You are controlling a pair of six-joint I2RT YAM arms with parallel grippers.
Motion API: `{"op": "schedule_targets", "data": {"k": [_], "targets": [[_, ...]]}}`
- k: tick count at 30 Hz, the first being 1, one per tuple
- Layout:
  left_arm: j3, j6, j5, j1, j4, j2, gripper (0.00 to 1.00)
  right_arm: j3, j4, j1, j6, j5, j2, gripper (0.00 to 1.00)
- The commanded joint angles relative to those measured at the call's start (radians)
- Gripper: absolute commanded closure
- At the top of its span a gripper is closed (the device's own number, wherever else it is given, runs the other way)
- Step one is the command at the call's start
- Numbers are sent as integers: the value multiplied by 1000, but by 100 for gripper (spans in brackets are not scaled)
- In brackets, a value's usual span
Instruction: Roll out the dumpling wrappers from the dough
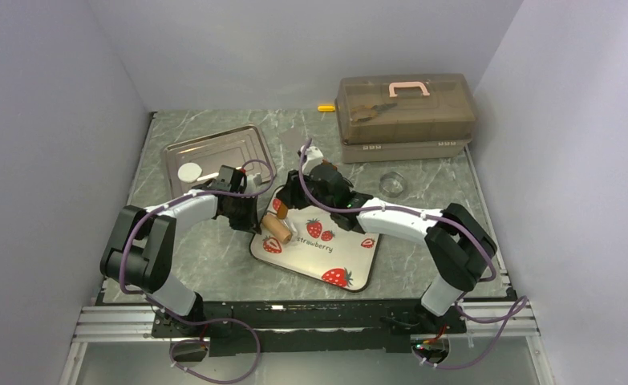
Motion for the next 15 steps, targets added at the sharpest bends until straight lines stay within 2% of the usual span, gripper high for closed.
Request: {"op": "schedule_targets", "data": {"k": [1,9,15], "targets": [[-17,11,-100,-3,10,-4,100,102,-117,-32,15,-108,-90,100],[-17,14,-102,-4,11,-7,100,141,-131,-40,-11,-82,-142,100],[-18,15,-101,-4,12,-13,100,6,-98,-142,189,-143,-158,100]]}}
